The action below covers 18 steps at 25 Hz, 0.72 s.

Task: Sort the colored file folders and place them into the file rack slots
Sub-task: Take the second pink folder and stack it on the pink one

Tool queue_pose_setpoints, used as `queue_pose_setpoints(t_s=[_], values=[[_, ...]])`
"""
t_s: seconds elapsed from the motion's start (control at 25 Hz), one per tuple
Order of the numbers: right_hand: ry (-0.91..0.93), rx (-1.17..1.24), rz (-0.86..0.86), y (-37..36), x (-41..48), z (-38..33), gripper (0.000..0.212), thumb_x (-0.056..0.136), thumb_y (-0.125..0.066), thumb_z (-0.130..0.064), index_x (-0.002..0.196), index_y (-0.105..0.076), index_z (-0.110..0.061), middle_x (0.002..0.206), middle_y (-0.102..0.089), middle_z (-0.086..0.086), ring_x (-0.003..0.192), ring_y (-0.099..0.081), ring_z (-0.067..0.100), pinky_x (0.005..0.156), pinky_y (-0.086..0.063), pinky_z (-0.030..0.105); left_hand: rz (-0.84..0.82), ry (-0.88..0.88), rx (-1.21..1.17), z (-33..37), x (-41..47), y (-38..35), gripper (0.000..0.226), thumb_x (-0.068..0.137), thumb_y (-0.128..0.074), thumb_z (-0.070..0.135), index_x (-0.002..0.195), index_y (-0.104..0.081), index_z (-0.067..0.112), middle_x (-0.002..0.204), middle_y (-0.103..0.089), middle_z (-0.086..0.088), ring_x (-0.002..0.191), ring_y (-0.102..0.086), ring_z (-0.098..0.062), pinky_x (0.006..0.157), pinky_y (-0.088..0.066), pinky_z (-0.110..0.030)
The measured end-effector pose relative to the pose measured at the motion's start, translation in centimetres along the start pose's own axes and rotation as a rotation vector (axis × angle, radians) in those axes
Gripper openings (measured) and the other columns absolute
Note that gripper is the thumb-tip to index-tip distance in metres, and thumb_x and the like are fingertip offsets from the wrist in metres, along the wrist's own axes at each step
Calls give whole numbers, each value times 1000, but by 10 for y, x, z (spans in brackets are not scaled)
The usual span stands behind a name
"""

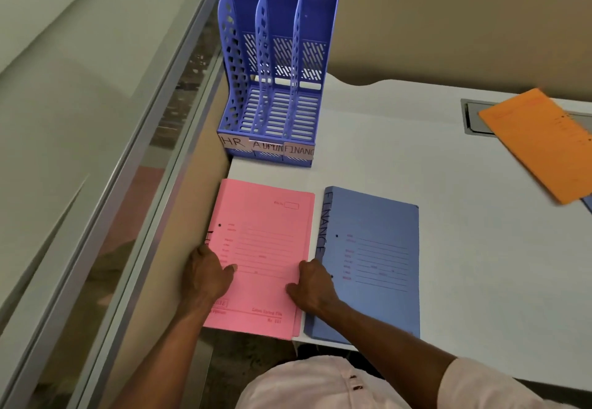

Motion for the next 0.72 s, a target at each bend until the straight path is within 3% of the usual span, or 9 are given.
queue_pose_setpoints(t_s=[0.44, 0.6, 0.72], values=[[-17, 77, 64, -9, -5, -2, 51, 101, -66, -32, 143, -44, -15, 140, -50, 4, 107, -56, 13, 91, -44, 20, -3, 11, 78, 8, -6, 4, 65, 85, -83, 33, 131, -50, 2, 126, -62, -17, 107, -67, -37, 83, -62, -51], [39, 3, 47, -16, -8, -7, 50, 98, -69, -31, 141, -49, -13, 142, -48, 9, 120, -58, 23, 109, -52, 32, 2, 6, 82, 11, -10, 0, 64, 87, -82, 32, 132, -49, 1, 127, -61, -18, 109, -65, -38, 84, -62, -51], [59, -38, 38, -19, -12, -9, 49, 96, -72, -30, 136, -55, -10, 142, -49, 12, 122, -55, 27, 111, -52, 37, 16, -3, 91, 14, -14, -2, 65, 87, -81, 31, 132, -49, -1, 127, -61, -20, 111, -64, -39, 84, -60, -49]])
Point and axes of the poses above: each hand's wrist, its own x-axis towards the middle knuckle, its own y-axis out of the back of the hand, z = x × y, the point moved 8 cm from there along x, towards the middle knuckle
